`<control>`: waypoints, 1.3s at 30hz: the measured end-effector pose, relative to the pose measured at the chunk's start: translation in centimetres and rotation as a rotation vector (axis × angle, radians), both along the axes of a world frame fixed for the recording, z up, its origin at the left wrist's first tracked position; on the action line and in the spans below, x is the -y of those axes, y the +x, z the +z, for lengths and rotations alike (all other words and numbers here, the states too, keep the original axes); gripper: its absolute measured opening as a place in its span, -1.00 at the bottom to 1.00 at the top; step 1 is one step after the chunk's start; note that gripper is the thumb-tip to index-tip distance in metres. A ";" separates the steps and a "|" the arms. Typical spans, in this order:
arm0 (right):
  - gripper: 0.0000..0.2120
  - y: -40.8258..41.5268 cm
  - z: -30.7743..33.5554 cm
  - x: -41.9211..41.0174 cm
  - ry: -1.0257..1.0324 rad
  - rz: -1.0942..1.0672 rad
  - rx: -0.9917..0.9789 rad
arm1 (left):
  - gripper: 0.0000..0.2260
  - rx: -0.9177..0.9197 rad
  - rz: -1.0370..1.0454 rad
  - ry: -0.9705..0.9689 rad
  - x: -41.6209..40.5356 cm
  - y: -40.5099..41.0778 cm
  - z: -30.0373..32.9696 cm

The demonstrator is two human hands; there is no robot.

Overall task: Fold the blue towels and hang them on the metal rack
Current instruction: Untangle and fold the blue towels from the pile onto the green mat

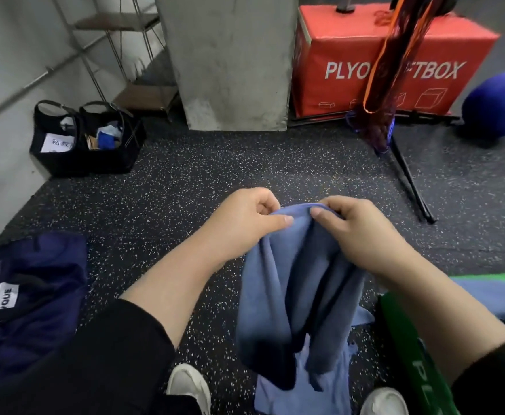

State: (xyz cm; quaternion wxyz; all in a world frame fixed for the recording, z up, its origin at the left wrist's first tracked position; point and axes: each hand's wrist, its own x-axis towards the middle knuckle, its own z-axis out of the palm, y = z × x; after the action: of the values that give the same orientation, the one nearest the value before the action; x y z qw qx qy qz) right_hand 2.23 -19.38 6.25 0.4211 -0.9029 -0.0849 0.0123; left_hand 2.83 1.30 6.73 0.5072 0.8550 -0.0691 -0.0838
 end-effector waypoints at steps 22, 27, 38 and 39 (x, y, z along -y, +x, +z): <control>-0.88 1.1 -0.1 2.9 -0.136 -0.160 -0.028 | -0.77 -0.112 -0.141 0.340 1.4 0.1 -1.0; -0.56 0.2 0.3 2.6 -0.163 0.174 -0.201 | -0.68 -0.007 -0.104 0.262 1.4 -0.4 -0.7; -0.97 -0.2 -0.9 1.3 -0.200 0.216 -0.094 | -0.83 -0.029 -0.210 0.159 1.6 -0.6 -0.5; -0.94 -0.1 -1.0 1.4 -0.219 0.166 -0.078 | -0.83 -0.033 -0.205 0.177 1.5 -0.6 -0.5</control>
State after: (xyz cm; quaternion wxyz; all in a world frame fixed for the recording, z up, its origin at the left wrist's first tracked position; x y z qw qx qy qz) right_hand 2.15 -20.74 5.25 0.3204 -0.9323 -0.1410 0.0912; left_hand 2.27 -0.15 6.21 0.4196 0.8833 -0.1402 -0.1552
